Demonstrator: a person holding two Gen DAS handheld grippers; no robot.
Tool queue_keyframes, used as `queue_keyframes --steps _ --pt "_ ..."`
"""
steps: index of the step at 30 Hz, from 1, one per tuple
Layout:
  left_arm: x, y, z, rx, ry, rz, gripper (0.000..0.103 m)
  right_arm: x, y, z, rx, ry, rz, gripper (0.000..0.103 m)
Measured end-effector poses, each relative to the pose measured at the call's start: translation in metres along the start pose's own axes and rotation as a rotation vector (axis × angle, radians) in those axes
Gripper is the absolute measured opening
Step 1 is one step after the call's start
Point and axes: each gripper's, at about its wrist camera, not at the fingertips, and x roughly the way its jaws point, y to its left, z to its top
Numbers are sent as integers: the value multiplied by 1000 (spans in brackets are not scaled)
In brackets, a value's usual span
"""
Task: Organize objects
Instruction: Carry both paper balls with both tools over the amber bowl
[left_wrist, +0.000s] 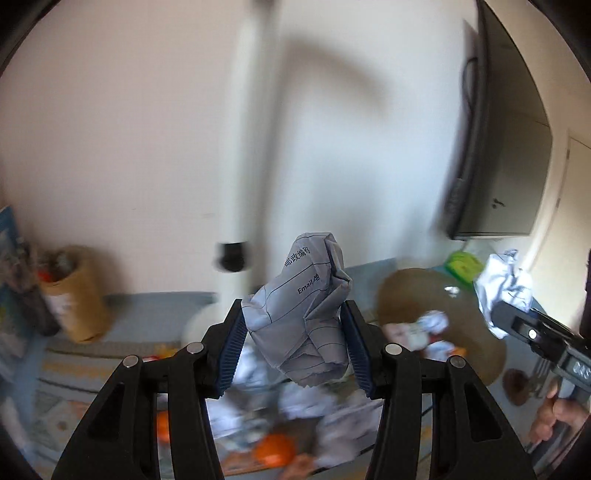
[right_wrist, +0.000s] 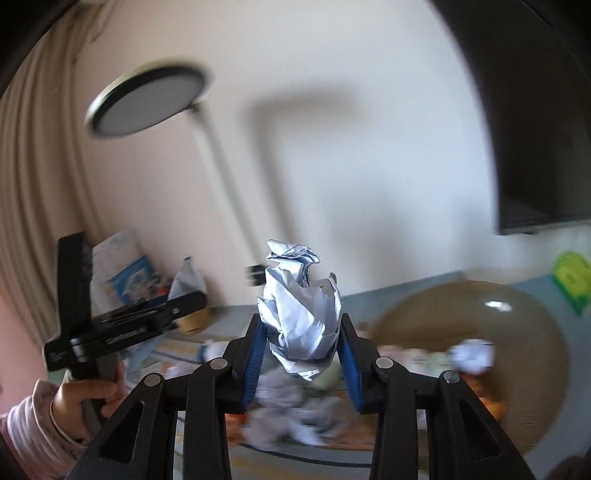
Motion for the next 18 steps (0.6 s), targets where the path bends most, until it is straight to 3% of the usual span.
queue_keyframes --steps 10,18 --pt "68 -98 -6 105 100 -115 48 -16 -108 4 100 64 -245 37" --pt "108 -136 -23 180 196 -172 48 -7 -147 -15 156 118 -312 37"
